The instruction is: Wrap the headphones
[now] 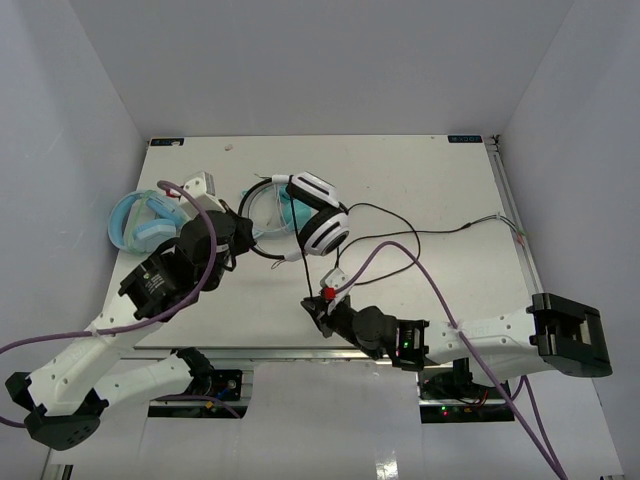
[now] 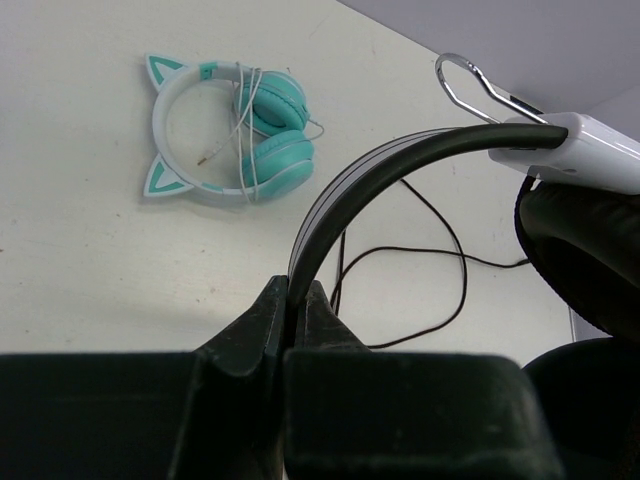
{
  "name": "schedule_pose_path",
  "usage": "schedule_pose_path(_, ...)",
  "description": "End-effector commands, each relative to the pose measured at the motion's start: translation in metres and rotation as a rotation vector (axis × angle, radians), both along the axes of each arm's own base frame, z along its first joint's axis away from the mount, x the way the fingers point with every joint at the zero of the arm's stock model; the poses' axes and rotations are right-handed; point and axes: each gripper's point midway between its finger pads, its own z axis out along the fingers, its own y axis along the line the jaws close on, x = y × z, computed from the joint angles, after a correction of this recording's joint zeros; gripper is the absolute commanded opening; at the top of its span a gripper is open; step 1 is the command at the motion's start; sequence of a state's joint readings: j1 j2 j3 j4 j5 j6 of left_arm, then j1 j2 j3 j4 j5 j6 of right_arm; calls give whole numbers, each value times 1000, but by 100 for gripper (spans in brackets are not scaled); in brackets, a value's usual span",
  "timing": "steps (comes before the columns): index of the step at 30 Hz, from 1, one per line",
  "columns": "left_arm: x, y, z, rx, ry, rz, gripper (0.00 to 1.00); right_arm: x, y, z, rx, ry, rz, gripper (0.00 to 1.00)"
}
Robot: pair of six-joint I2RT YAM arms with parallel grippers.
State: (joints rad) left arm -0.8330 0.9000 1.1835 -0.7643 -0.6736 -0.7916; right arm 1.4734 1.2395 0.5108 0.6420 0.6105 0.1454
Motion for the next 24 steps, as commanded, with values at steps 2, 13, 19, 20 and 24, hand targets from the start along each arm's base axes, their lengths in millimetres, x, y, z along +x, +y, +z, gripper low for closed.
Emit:
schedule_pose_path(2,-10,-6,46,-225,-107,-41,0,5,3,30,124,-135,-5,23)
schedule_pose_path(13,-35,-10,69,-338,-143,-166,0,20,12,26,179,-258,99,29)
schedule_pose_path(19,-48,-8,77,-376,-162,-212,0,28,22,17,205,-278,194,31)
schedule_pose_path(20,-50,-8,77,-379,-162,-219,0,27,26,17,202,-285,212,31)
schedule_pose_path(24,-56,-9,78,-397,-163,-247,0,29,38,18,199,-300,248,33)
